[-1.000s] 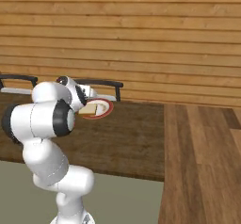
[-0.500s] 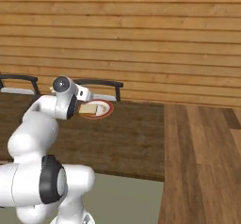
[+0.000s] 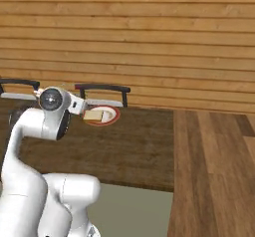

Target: Start the toaster. Once the lever pops up, take the bread to the plate on the dining counter.

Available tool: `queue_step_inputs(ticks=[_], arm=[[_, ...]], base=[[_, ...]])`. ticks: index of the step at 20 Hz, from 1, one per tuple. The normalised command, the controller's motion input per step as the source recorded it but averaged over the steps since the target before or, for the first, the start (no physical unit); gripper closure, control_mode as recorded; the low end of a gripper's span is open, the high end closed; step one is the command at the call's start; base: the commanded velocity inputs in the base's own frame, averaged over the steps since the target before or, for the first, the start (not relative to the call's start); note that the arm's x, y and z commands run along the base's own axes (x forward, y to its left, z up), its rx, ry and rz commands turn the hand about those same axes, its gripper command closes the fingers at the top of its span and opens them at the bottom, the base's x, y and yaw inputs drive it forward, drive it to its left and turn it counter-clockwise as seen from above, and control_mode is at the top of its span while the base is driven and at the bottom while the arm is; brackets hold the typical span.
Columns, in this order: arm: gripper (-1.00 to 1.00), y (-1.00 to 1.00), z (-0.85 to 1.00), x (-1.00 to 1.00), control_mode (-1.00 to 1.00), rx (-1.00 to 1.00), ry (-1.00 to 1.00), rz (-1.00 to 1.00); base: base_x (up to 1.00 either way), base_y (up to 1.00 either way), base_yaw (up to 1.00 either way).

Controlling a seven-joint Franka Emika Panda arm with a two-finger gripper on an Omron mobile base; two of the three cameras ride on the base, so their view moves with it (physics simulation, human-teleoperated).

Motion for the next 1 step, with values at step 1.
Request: queue_step_inputs(ticks=[1], arm=[[-1.00, 0.02, 0.54, -1.00, -1.00, 0.11, -0.07, -0.03]], base=[[0.00, 0.00, 0.00]])
